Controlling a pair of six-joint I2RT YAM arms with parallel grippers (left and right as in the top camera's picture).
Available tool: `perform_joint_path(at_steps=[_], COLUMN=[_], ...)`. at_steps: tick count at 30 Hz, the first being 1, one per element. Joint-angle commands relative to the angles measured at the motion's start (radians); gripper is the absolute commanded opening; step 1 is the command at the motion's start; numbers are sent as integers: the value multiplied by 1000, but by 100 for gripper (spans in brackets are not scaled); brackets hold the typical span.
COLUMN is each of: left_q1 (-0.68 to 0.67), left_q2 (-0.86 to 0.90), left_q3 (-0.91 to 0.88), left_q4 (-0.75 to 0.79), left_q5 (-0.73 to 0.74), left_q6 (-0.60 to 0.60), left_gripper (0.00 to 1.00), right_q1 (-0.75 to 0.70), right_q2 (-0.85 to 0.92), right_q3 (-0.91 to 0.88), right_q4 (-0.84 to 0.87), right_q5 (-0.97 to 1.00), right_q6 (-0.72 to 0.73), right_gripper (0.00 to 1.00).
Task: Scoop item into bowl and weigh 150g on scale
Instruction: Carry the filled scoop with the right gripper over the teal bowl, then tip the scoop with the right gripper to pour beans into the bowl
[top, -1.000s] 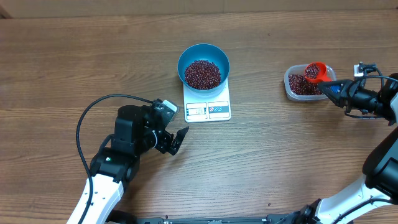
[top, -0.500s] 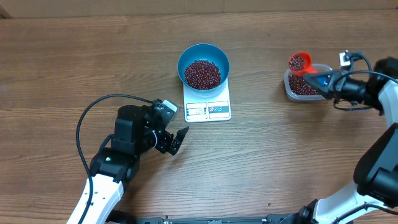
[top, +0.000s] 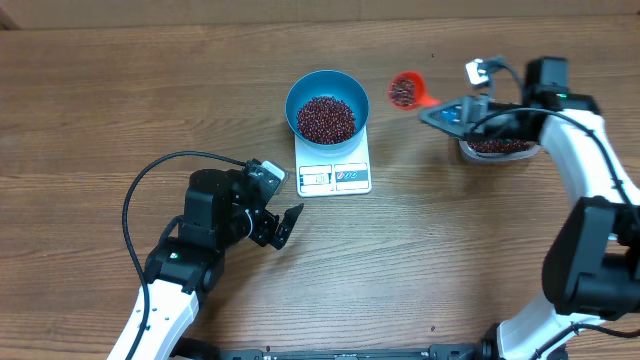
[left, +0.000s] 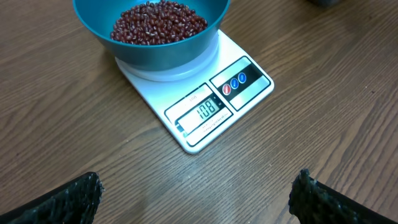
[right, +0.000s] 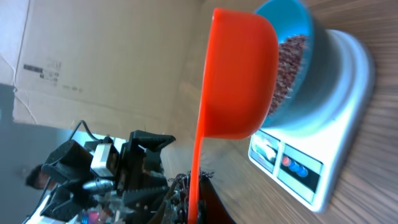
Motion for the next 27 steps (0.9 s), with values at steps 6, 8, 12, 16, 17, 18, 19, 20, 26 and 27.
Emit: perform_joint_path(at_steps=[6,8,12,16,17,18,19,20,26,27], left_q1=[3,3,3,3,3,3,3,3,3,3], left_q2=[8,8,8,8,8,8,8,8,8,8], left_q3=[0,0,0,0,0,0,0,0,0,0], left_q4=[1,1,1,1,1,1,1,1,1,1], left_q5=[-2,-2,-2,-2,-2,-2,-2,-2,-2,-2], left_q6=[-11,-11,-11,-11,-11,-11,-11,-11,-11,-11], left_gripper=[99,100,100,100,100,100,100,100,100,99], right_q1=[193,233,302,362,375,390,403,418,506,516], right_q2=[-31,-31,-31,-31,-31,-31,-31,-31,-31,-31], right_q3=[27,27,41,106,125,148,166,185,235,235], right_q4=[243,289,317,267,247,220,197,171,71,68], right_q5=[184,236,368,514,554,600,642,687,989,1016], right_q6=[367,412,452,443,435,418,403,385,324,311], right_gripper=[4,4,4,4,4,4,4,4,4,4])
